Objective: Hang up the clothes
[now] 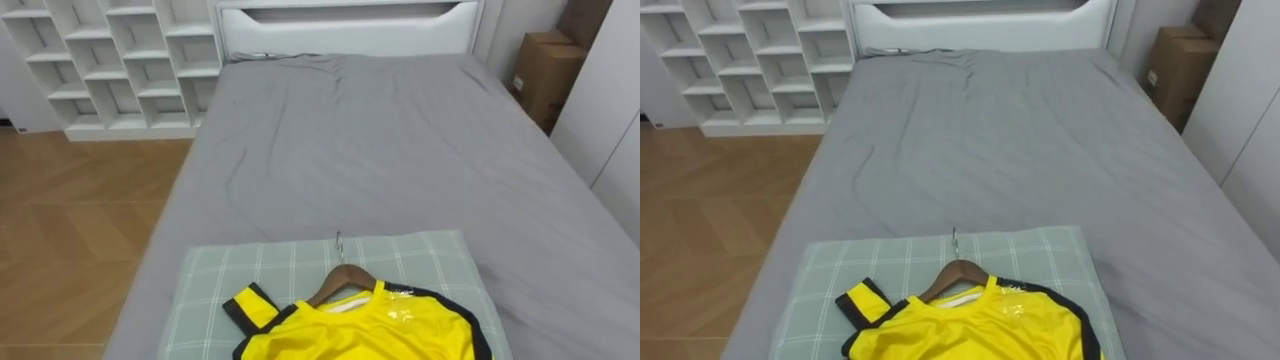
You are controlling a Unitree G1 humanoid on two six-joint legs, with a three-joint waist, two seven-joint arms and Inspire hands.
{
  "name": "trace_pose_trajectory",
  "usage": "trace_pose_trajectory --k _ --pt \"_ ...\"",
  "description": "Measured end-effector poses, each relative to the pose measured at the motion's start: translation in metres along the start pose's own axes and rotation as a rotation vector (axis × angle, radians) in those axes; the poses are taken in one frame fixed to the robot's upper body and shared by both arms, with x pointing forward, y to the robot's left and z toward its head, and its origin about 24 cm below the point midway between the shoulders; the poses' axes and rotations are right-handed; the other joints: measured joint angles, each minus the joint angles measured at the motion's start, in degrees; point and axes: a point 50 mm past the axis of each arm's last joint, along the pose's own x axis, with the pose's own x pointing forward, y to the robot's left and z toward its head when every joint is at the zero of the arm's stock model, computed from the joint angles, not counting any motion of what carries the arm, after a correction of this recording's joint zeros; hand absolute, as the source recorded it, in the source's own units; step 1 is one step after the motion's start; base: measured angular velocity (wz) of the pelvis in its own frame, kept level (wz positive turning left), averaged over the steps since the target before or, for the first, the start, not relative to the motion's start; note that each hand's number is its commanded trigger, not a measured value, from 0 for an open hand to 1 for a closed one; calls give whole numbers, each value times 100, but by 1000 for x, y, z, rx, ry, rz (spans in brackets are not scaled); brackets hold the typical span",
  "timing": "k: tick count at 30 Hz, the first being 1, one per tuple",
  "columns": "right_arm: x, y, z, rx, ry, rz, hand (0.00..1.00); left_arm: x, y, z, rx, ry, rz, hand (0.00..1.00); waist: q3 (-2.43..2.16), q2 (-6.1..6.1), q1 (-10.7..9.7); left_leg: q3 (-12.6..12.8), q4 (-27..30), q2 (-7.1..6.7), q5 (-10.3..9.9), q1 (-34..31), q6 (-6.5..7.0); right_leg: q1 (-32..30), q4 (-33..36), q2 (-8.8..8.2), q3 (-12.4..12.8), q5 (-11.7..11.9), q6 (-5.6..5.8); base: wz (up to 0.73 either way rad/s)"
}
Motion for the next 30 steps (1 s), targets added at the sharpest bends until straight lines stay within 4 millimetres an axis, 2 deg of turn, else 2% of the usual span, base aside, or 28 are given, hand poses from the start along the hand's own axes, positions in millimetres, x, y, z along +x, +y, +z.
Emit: trace_pose_trajectory --k 5,9,16,21,23,30 --pt "0 0 4 -50 -14 -3 0 1 5 19 -24 -112 85 0 13 -31 -68 -107 2 -14 5 -12 -4 24 5 -2 -112 0 1 11" --pt "0 0 7 -79 -28 -5 0 -2 6 37 -32 -228 131 0 -5 -46 -55 -112 4 -15 6 -29 -5 10 -2 -3 -119 -1 1 1" --pt "0 0 7 -75 -27 -11 0 -9 1 57 49 -401 153 0 -17 -46 -61 -116 6 -15 5 -53 -5 -9 -12 -3 -143 -1 1 0" --pt "1 0 12 -84 -39 -11 0 -17 6 93 28 -605 200 0 -28 -45 -107 -111 17 -9 5 -75 -5 -38 6 -7 -267 0 -1 0" --pt "1 -1 12 -111 -39 -12 0 -21 7 101 40 -676 212 0 -29 -43 -109 -104 18 -1 5 -68 -6 -38 15 -6 -289 1 -2 -2" --pt "1 -2 14 -139 -45 -12 0 -30 1 121 113 -828 231 0 -16 -27 -210 -97 8 8 5 -64 -6 -46 16 -1 -282 5 -7 -1"
